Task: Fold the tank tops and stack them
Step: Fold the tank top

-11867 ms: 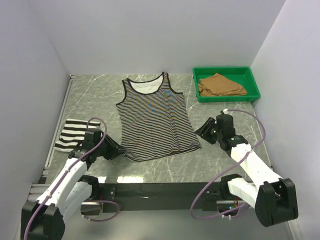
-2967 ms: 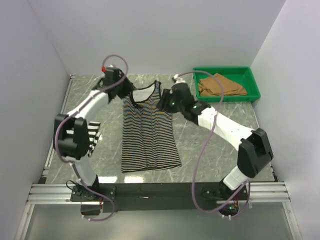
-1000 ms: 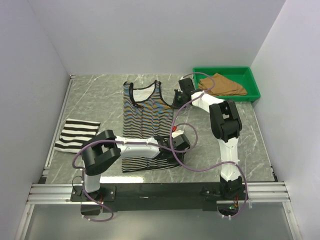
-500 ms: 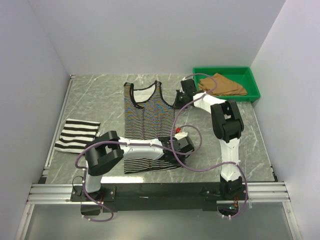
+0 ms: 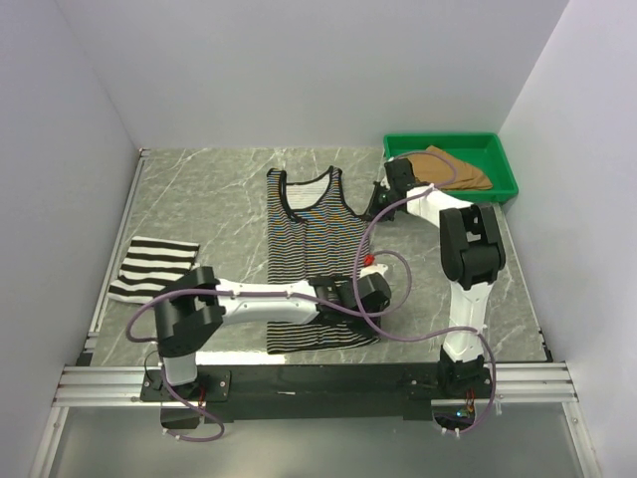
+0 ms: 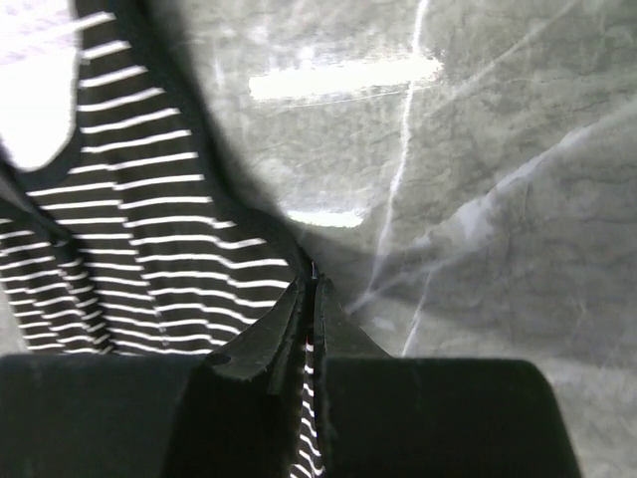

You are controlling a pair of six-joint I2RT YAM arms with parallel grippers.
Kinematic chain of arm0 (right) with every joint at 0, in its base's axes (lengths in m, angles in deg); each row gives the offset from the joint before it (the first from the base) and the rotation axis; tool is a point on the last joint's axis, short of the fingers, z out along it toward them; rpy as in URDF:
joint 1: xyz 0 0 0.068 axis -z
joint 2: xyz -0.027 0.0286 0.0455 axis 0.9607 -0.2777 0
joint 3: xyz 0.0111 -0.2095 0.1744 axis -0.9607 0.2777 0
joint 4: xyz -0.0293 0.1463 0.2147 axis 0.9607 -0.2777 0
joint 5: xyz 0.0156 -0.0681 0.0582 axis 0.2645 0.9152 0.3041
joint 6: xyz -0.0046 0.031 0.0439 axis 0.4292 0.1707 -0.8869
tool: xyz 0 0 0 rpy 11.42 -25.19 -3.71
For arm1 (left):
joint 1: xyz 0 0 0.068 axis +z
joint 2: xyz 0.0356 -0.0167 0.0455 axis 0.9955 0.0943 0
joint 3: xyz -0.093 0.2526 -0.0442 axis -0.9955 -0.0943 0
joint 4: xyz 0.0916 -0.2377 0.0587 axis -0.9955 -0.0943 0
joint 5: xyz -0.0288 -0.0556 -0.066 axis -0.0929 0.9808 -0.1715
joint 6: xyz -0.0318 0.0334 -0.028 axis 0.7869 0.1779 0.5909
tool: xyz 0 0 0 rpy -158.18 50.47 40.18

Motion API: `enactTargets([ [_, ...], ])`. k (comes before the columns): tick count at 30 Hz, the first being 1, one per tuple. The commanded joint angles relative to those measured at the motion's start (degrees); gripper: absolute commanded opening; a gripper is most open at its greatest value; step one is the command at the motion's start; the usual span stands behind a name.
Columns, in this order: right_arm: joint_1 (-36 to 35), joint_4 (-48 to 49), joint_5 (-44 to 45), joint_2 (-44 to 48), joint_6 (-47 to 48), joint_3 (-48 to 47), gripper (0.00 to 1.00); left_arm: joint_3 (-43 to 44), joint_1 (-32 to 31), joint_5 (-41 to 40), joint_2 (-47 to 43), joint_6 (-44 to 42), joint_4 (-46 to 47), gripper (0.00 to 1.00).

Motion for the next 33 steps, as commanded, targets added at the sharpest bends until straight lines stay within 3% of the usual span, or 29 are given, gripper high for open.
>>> enactTargets([
  [1, 0.01, 0.97, 0.06, 5.33, 0.90, -0.15, 0.00, -3.32, -0.62, 2.66, -5.62, 1.30, 4.75, 0.01],
  [17, -9.13, -8.61, 9.37, 1.56, -1.56, -12.28, 0.00, -24.60, 0.70, -7.00, -23.64, 14.04, 11.53, 0.01],
  [24, -15.19, -13.17, 14.21, -4.93, -2.53, -22.36, 0.00, -32.86, 0.79, -10.52, -30.93, 20.03, 7.76, 0.00],
  [33, -19.06, -16.09, 16.24, -11.18, -3.58, -30.73, 0.00, -36.65, 0.79, -12.63, -34.72, 25.22, 1.34, 0.00],
])
